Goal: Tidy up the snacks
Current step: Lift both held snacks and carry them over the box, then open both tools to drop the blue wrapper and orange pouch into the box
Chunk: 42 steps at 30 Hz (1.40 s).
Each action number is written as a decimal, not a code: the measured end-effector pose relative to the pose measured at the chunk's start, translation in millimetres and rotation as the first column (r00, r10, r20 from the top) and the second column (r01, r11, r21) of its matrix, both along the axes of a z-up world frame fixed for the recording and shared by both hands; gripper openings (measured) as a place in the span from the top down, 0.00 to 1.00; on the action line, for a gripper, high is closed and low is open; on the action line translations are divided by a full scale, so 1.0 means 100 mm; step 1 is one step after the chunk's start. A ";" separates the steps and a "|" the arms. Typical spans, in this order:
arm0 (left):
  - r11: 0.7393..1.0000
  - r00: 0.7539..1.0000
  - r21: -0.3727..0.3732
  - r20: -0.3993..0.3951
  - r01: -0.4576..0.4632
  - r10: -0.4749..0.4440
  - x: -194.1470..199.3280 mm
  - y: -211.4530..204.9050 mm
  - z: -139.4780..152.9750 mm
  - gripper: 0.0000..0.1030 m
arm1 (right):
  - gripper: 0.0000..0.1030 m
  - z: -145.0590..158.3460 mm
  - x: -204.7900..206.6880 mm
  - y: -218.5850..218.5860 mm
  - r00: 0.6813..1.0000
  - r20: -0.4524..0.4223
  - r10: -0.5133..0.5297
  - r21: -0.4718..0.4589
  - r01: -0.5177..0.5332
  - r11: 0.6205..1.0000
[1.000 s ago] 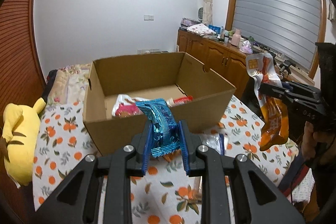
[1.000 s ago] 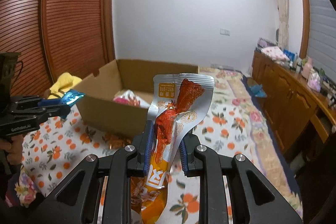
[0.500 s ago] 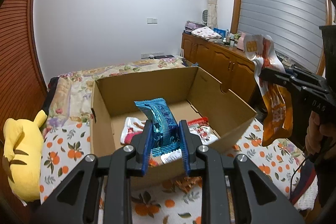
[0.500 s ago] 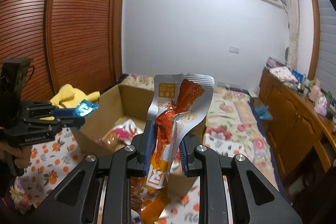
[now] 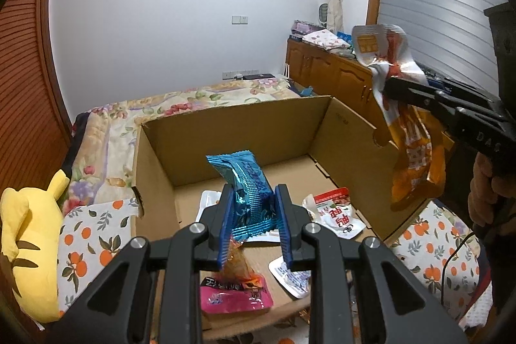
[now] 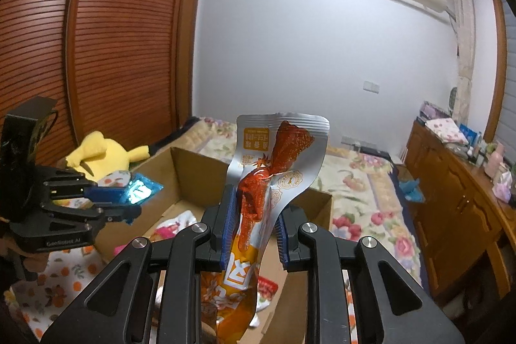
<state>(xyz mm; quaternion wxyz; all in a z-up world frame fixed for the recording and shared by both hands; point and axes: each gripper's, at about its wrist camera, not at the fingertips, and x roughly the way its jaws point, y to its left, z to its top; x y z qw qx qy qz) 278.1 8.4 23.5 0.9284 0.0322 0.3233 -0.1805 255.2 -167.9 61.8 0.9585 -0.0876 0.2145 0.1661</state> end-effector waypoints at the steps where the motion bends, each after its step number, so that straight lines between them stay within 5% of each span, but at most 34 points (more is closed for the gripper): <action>1: 1.000 1.000 0.002 -0.002 -0.001 0.001 0.01 -0.01 -0.01 0.78 | 0.80 -0.04 0.04 0.01 1.000 -0.006 0.002 -0.002 -0.002 1.000; 19: 0.999 0.999 0.031 -0.027 -0.022 0.023 0.19 -0.03 -0.15 0.75 | 0.80 -0.47 0.30 0.20 0.994 -0.107 0.029 -0.046 -0.034 0.998; 42: 0.999 0.999 0.028 -0.027 -0.039 0.039 0.12 -0.01 -0.14 0.68 | 0.78 -0.60 0.36 0.33 0.979 -0.195 0.051 -0.076 -0.067 0.995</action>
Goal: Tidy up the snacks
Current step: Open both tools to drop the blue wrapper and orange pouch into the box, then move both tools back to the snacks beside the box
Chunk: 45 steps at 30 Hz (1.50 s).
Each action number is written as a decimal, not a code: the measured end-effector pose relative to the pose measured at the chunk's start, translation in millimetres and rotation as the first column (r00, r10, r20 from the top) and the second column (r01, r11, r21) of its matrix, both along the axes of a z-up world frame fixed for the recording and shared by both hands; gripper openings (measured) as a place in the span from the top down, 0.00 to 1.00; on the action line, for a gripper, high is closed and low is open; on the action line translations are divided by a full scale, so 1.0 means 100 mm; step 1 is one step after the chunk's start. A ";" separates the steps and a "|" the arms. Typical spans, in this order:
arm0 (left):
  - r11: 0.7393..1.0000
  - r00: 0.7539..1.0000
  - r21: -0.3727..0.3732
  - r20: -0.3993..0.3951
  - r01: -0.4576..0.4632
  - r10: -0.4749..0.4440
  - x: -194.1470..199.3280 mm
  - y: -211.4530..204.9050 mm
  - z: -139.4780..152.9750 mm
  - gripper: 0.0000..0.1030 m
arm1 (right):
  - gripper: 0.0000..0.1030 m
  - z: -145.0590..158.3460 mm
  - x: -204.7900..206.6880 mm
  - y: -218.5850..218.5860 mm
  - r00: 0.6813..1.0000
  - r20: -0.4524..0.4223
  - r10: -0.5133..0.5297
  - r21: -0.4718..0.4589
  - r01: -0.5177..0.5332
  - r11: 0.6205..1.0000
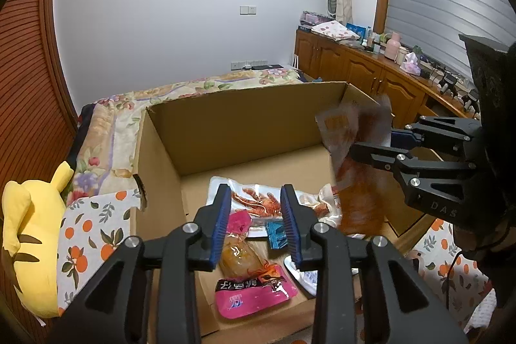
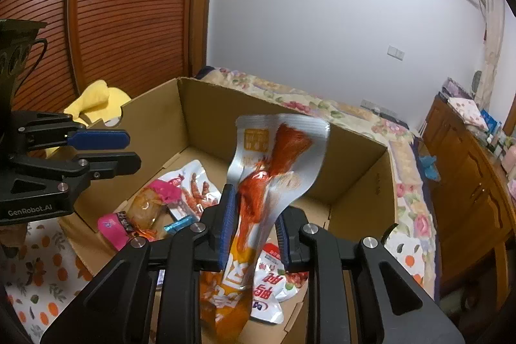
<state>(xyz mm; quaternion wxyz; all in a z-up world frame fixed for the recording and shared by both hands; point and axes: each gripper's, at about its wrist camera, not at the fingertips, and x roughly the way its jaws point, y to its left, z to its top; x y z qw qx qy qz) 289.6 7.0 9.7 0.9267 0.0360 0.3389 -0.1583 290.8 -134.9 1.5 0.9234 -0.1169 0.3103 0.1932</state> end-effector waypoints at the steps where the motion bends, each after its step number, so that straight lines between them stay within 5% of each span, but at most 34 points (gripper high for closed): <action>1: 1.000 1.000 -0.002 0.002 0.000 0.000 -0.01 0.00 0.01 0.67 | 0.75 0.01 0.00 -0.01 1.000 0.000 -0.006 0.002 0.006 1.000; 11: 1.000 1.000 -0.012 0.029 -0.001 0.002 -0.20 0.00 0.15 0.57 | 0.65 0.12 -0.12 -0.09 1.000 0.008 -0.025 0.025 0.025 0.999; 15: 1.000 0.999 -0.013 0.043 -0.003 0.004 -0.29 0.00 0.19 0.52 | 0.53 0.17 -0.18 -0.12 0.999 0.014 -0.038 0.020 0.037 0.999; 24: 1.000 0.999 -0.020 0.045 0.006 -0.006 -0.52 -0.02 0.19 0.48 | 0.48 0.29 -0.41 -0.24 0.996 0.038 -0.078 0.018 0.078 0.997; 28: 0.999 0.998 -0.027 0.062 0.027 -0.026 -0.68 -0.08 0.22 0.35 | 0.48 0.36 -0.54 -0.28 0.995 0.050 -0.085 0.018 0.084 0.996; 32: 0.998 0.996 -0.026 0.069 0.050 -0.049 -0.88 -0.14 0.23 0.34 | 0.47 0.42 -0.73 -0.36 0.994 0.058 -0.092 0.028 0.090 0.996; 45: 0.993 0.992 -0.010 -0.031 0.119 -0.119 -1.32 -0.49 -0.26 0.34 | 0.46 0.15 -1.33 -0.45 0.996 0.012 -0.089 0.040 0.088 0.995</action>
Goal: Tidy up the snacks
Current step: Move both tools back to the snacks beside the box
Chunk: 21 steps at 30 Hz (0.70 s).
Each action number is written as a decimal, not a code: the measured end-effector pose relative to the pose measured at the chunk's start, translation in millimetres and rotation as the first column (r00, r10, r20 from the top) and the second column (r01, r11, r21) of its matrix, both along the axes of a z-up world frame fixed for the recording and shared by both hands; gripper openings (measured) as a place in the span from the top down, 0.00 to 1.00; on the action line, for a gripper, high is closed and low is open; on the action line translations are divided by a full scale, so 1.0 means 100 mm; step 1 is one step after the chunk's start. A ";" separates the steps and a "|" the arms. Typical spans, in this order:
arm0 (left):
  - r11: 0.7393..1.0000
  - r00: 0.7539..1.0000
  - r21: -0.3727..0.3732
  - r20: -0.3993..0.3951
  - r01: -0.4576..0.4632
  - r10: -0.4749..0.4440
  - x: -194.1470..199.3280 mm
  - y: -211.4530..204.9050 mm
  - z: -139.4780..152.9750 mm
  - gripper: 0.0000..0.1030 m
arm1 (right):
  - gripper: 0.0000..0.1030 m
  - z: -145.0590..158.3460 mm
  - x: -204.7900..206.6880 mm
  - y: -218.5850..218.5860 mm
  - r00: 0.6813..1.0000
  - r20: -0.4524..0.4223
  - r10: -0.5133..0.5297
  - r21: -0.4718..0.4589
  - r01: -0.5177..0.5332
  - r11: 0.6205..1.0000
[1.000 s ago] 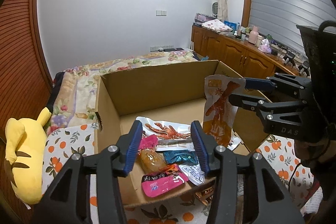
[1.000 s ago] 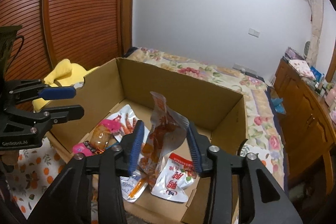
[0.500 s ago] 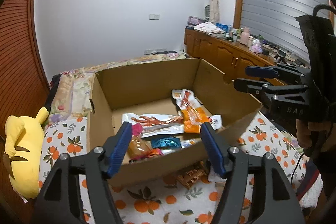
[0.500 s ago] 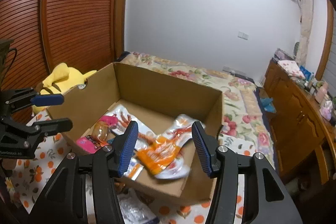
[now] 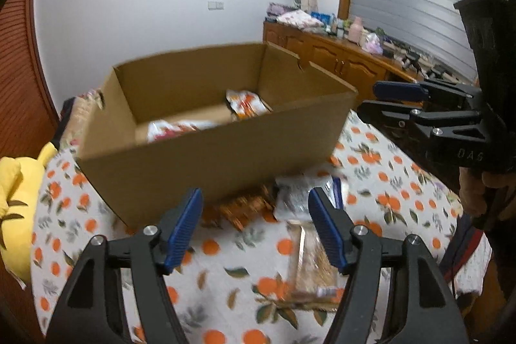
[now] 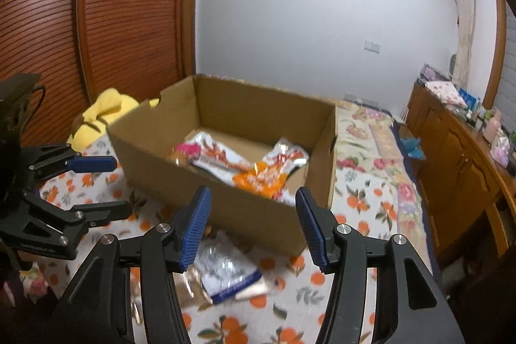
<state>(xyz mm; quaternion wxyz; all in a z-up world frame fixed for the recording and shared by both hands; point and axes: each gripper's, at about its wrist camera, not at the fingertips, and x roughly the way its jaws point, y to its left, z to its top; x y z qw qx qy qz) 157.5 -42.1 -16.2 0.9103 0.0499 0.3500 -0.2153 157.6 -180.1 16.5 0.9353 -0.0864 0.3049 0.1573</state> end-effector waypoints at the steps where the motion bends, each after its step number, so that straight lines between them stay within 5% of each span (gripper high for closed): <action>1: 1.000 1.000 0.003 -0.008 0.004 -0.004 -0.02 -0.03 -0.04 0.34 | 0.46 -0.03 -0.02 -0.01 1.000 -0.007 -0.002 0.001 0.002 1.000; 21: 0.993 0.978 0.046 -0.186 0.109 -0.099 -0.06 -0.47 -0.70 0.35 | 0.46 -0.46 -0.17 -0.11 0.994 -0.109 -0.002 0.004 0.003 1.000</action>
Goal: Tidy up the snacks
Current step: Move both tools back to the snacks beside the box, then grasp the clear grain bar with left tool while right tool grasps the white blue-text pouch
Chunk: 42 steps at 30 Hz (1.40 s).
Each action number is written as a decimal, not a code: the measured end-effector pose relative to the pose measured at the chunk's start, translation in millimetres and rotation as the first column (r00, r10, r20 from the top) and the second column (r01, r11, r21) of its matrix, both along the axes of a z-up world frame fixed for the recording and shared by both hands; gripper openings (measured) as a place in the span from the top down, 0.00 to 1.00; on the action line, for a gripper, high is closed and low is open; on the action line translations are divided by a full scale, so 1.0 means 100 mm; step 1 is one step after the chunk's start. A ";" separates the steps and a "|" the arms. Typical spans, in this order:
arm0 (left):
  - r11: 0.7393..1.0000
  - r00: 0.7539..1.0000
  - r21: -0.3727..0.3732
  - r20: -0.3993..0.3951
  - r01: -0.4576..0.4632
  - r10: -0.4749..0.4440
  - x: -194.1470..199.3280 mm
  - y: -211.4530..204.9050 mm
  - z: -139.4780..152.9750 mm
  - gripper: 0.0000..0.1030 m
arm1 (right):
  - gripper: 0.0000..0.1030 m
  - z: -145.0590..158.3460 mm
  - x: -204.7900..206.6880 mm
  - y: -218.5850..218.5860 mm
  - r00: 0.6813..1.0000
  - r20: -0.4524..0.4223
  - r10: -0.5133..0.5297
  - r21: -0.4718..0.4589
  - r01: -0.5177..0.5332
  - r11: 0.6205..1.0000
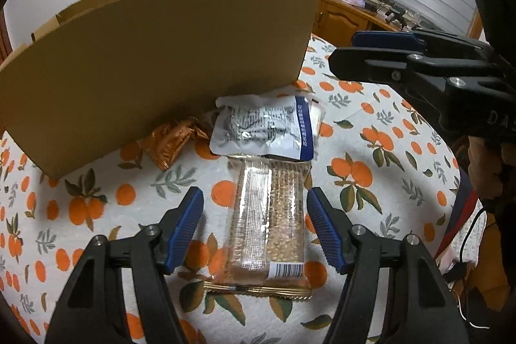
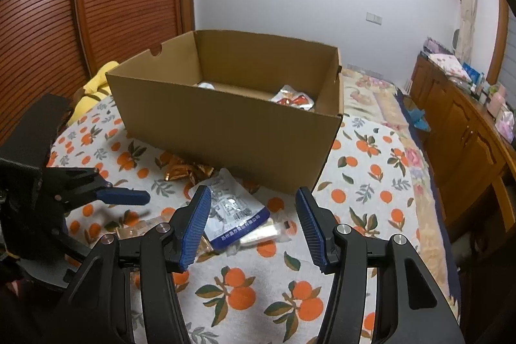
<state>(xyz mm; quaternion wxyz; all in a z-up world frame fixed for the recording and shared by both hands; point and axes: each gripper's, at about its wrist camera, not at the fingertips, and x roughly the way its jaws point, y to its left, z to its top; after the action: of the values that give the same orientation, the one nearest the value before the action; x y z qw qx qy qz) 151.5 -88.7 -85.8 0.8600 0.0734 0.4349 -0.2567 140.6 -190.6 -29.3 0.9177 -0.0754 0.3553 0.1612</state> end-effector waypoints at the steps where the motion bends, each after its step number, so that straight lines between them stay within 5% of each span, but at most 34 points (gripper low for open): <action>1: 1.000 1.000 0.001 -0.007 0.003 -0.003 0.01 0.00 -0.02 0.35 | 0.46 -0.01 0.00 0.00 1.000 -0.003 0.001 0.000 -0.001 1.000; 6: 1.000 1.000 0.018 -0.018 0.007 -0.007 -0.02 0.00 -0.09 0.37 | 0.46 -0.10 0.05 0.07 1.000 -0.018 0.018 -0.011 -0.018 1.000; 10: 1.000 1.000 0.012 -0.008 0.013 -0.013 -0.09 0.04 -0.09 0.55 | 0.46 -0.17 0.12 0.12 0.999 -0.037 0.030 -0.014 -0.030 0.999; 13: 1.000 1.000 0.006 -0.006 0.016 -0.016 -0.13 0.10 -0.08 0.59 | 0.46 -0.23 0.19 0.16 0.997 -0.060 0.043 -0.019 -0.044 0.999; 28: 0.996 0.997 -0.038 -0.002 -0.079 0.079 -0.26 0.68 -0.05 0.59 | 0.43 -0.58 0.62 0.39 0.979 -0.176 0.105 -0.053 -0.116 0.992; 42: 0.989 0.991 -0.068 -0.004 -0.133 0.133 -0.32 1.08 0.03 0.59 | 0.35 -0.72 0.47 0.49 0.959 -0.244 0.143 -0.077 -0.166 0.983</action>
<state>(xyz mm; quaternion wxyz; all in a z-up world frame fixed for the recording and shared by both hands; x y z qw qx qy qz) 119.7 19.0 -82.9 0.8772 0.0149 0.4296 -0.2137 187.5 -141.7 -101.2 0.8485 -0.1275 0.4627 0.2228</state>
